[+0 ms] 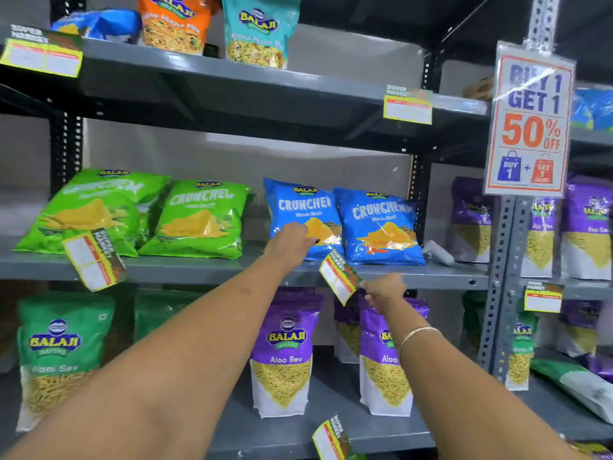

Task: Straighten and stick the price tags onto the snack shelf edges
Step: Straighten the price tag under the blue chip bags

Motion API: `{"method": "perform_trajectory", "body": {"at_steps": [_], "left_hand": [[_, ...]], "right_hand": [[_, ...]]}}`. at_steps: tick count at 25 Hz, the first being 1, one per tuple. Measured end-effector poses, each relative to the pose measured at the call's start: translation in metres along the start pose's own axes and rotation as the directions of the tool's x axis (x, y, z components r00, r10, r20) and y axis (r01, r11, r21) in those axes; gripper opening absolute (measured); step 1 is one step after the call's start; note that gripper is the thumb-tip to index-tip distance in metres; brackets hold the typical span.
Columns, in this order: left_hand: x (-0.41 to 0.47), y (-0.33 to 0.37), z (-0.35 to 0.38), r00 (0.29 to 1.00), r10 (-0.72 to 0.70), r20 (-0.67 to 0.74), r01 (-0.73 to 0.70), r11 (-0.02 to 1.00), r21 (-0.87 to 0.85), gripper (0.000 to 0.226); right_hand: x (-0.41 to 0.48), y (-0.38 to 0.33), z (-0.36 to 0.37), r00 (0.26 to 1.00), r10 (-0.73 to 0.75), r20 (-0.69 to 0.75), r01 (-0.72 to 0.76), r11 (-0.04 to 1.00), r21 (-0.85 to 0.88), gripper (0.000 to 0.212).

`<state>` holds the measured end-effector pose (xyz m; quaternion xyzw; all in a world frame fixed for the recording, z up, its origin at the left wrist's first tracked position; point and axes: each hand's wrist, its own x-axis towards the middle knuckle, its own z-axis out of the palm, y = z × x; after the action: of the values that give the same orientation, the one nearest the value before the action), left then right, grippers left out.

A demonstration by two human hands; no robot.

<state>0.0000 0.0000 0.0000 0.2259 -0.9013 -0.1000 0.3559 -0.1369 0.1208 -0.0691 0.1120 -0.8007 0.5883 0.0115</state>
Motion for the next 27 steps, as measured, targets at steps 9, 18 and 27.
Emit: {"method": "perform_trajectory", "body": {"at_steps": [9, 18, 27], "left_hand": [[0.014, 0.040, 0.049, 0.998, -0.044, -0.051, 0.035, 0.986, -0.161, 0.015], [-0.023, -0.010, 0.052, 0.992, -0.122, -0.016, 0.120, 0.988, -0.096, 0.017], [-0.017, -0.008, 0.060, 0.986, -0.158, -0.053, 0.150, 0.980, -0.130, 0.024]], "right_hand": [[0.028, 0.015, 0.021, 0.998, 0.054, -0.025, -0.046, 0.966, 0.254, 0.014], [0.009, 0.006, -0.002, 0.884, -0.400, 0.241, 0.420, 0.907, -0.035, 0.018], [0.011, 0.001, 0.011, 0.915, -0.379, 0.142, 0.387, 0.921, -0.038, 0.018]]}}
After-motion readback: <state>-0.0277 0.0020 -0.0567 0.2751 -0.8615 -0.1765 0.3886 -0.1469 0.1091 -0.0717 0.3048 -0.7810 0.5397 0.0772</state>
